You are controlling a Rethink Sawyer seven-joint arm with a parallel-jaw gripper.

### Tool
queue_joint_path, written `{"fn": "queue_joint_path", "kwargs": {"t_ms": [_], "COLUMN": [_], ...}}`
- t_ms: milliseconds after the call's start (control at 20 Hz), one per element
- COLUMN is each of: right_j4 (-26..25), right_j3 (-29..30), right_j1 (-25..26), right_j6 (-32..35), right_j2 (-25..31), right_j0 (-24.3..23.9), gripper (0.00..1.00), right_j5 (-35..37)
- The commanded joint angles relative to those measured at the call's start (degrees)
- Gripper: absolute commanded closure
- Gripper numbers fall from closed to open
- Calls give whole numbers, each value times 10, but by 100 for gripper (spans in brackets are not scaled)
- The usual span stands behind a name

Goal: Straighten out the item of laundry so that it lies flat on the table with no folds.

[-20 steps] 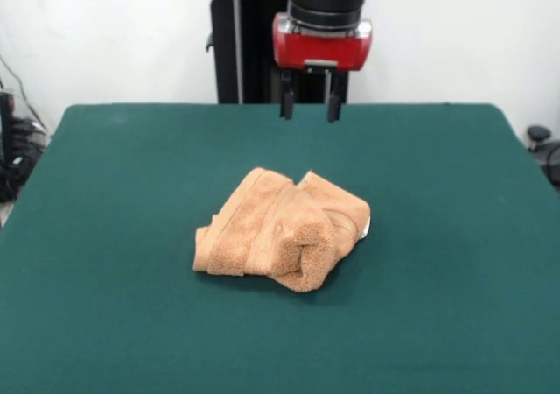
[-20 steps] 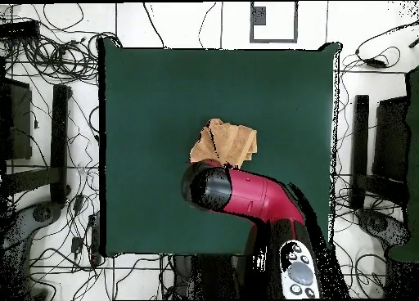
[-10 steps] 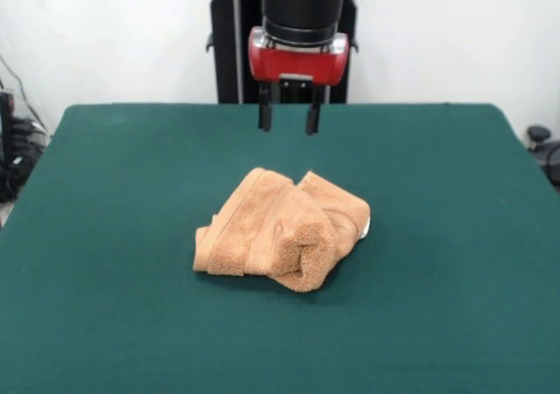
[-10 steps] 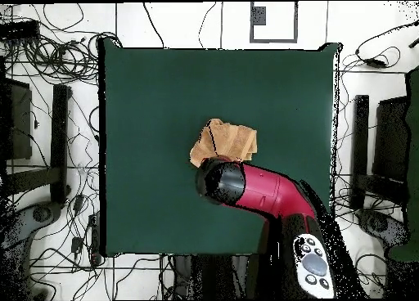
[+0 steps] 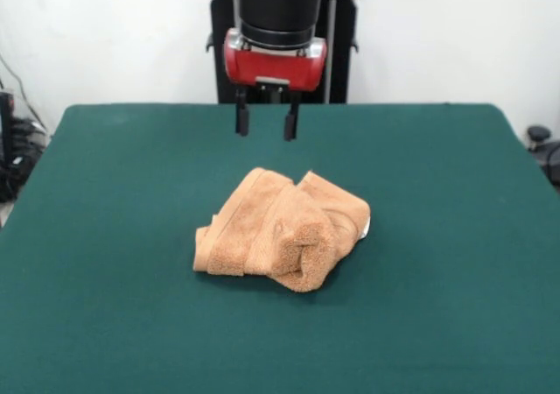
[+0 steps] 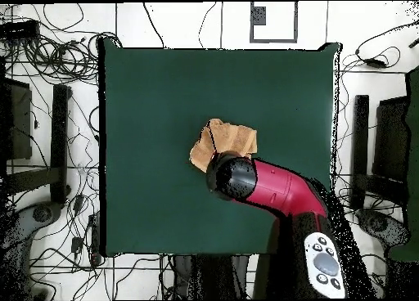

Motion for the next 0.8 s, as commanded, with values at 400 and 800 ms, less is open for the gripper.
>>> {"fn": "queue_joint_path", "kwargs": {"t_ms": [400,800], "right_j4": [10,40], "right_j3": [2,25], "right_j1": [29,49], "right_j6": [135,170], "right_j2": [-23,-31], "right_j0": [19,32], "gripper": [0,0], "right_j5": [-23,-58]}}
